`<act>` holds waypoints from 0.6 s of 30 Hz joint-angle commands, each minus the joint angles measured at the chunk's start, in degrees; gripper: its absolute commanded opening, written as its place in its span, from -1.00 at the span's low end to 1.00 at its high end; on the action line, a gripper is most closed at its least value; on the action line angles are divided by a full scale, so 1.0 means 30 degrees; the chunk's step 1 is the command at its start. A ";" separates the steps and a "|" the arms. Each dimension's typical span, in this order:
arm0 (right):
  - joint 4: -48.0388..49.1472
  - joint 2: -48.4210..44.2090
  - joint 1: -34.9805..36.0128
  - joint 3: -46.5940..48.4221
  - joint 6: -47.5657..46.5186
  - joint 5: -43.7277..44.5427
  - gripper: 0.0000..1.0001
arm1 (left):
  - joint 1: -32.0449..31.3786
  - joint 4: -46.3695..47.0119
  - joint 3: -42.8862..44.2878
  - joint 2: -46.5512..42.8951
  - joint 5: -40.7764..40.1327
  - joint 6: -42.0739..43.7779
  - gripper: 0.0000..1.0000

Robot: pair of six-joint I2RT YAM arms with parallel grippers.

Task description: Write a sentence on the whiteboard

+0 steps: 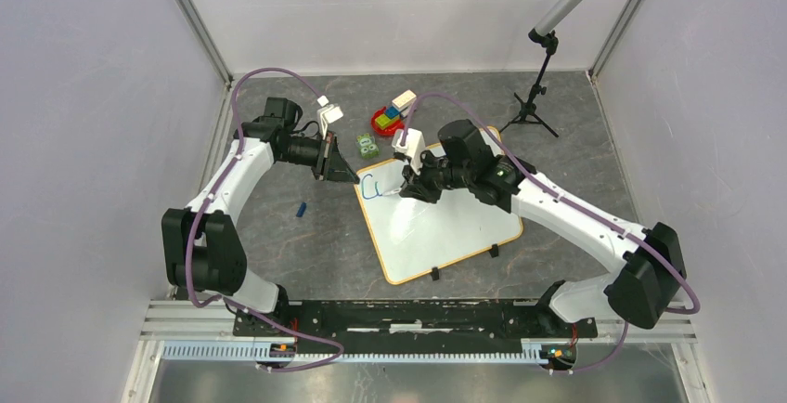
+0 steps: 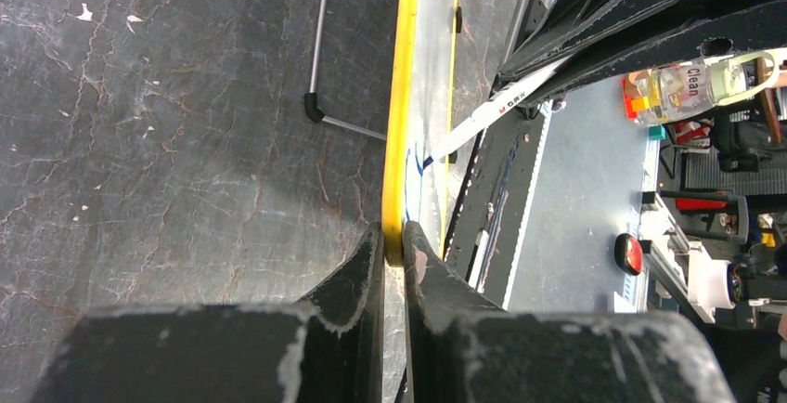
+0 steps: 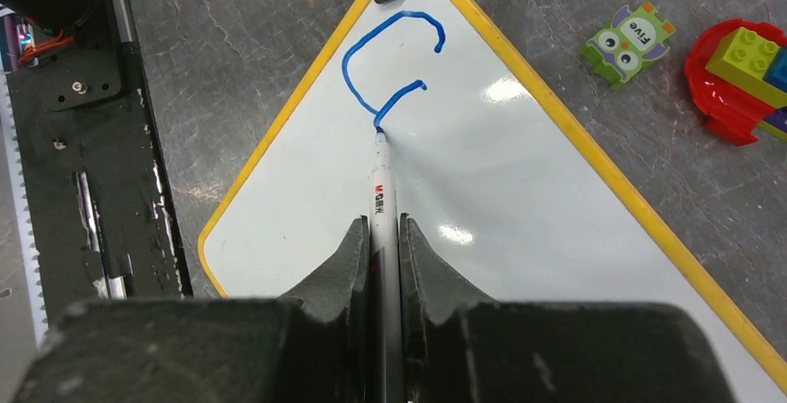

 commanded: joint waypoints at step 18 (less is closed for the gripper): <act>0.0252 0.0556 -0.0826 0.1971 -0.0159 0.1085 -1.00 | -0.0720 -0.0090 0.0152 -0.0125 0.0168 0.0003 -0.95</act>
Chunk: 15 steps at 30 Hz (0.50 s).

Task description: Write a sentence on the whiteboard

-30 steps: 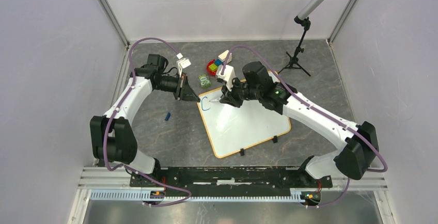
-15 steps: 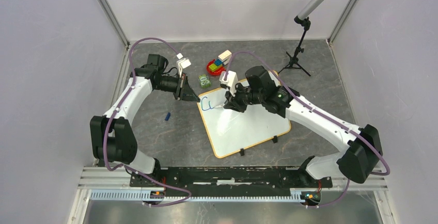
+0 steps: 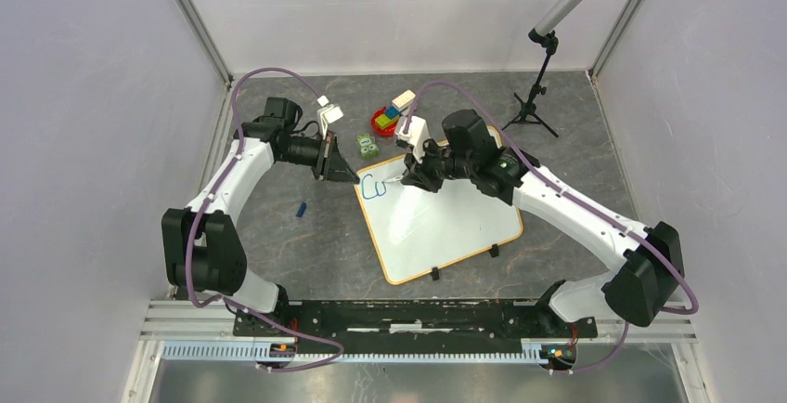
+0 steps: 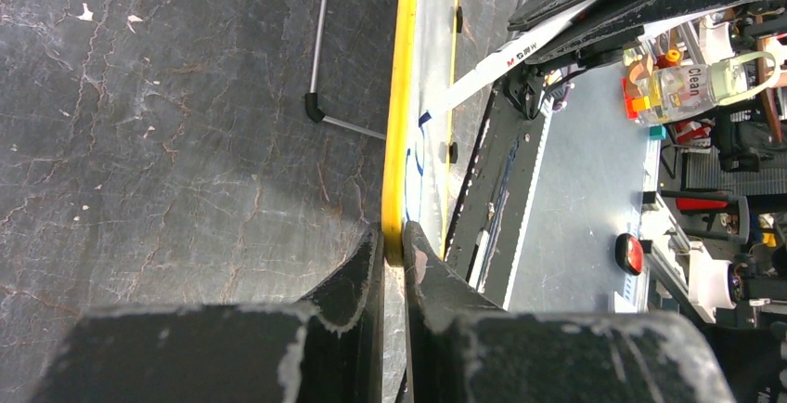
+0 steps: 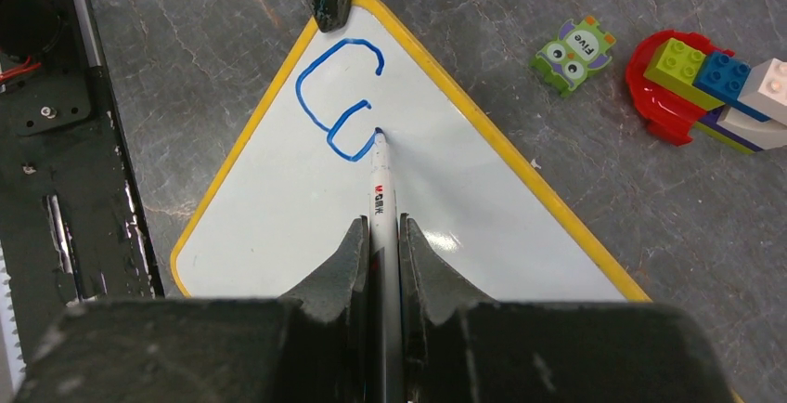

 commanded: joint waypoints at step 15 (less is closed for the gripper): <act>0.0606 0.0772 0.0361 0.1157 0.0288 -0.0412 -1.00 | -0.0713 -0.0112 0.0119 -0.0089 0.0036 0.0049 -0.95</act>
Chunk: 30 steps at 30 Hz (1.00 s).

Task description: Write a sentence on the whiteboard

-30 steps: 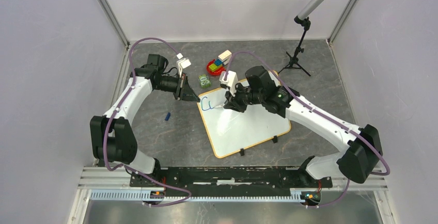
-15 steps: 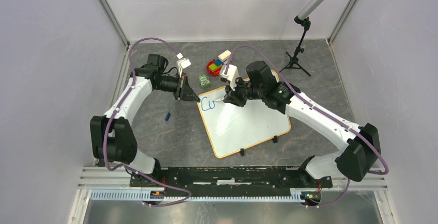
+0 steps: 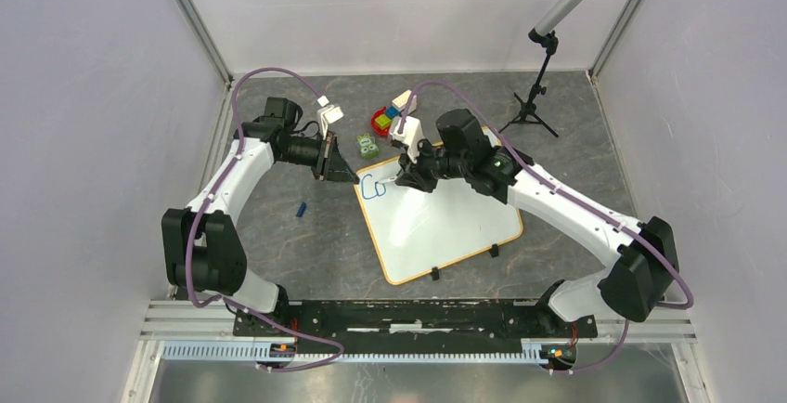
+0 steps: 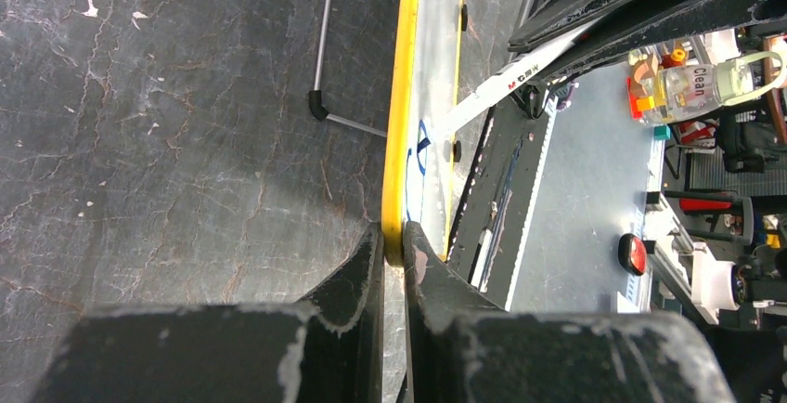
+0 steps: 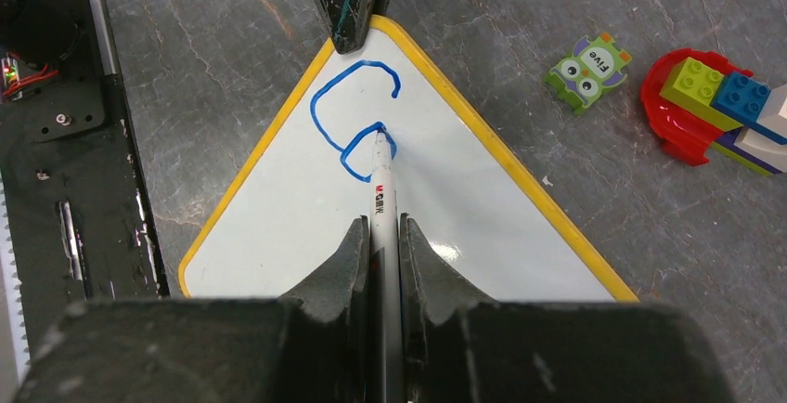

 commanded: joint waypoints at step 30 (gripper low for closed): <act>-0.0110 -0.0600 -0.0718 -0.0366 -0.0275 0.0045 -1.00 | -0.0698 -0.0114 0.0192 -0.0143 0.0174 0.0003 -0.95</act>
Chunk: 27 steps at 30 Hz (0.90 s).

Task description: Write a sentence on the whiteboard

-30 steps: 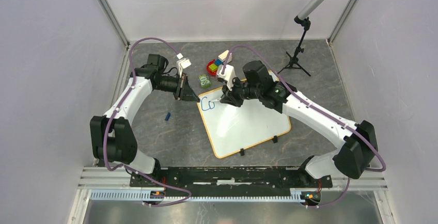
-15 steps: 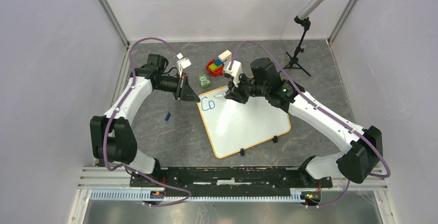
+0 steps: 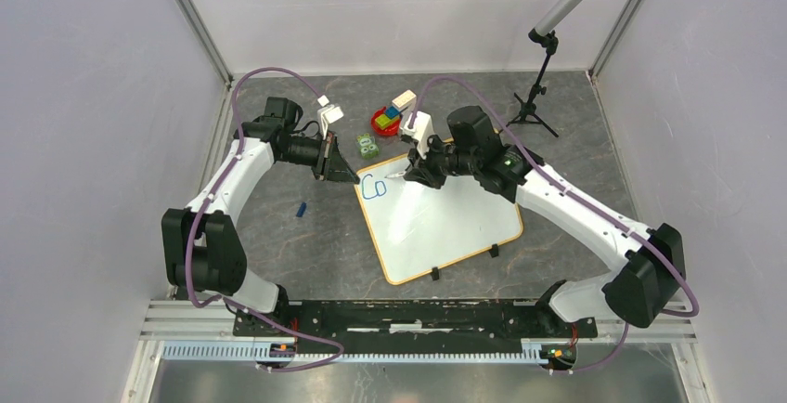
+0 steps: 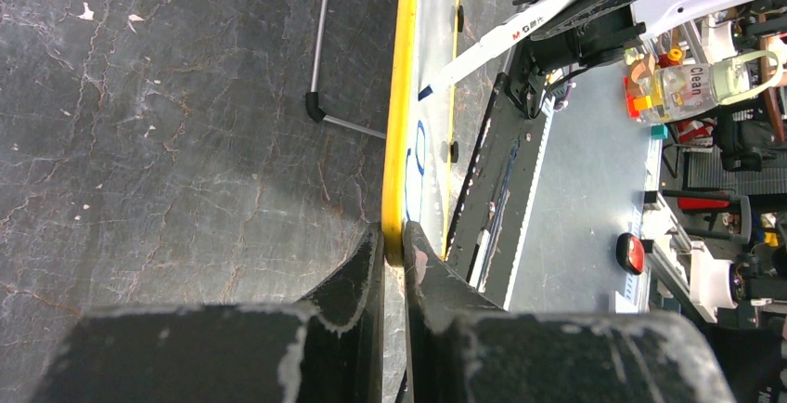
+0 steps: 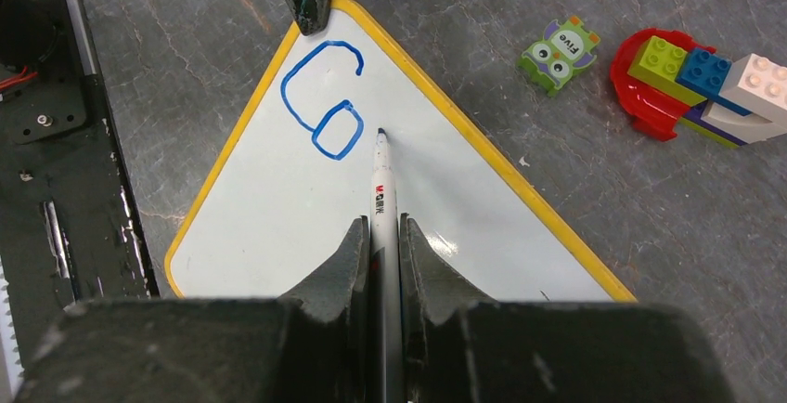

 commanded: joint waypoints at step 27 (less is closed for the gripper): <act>-0.0217 -0.0875 -0.0231 -0.1985 -0.0680 0.0514 -1.00 | -0.0676 -0.0076 0.0199 -0.0095 -0.0089 -0.0026 -0.95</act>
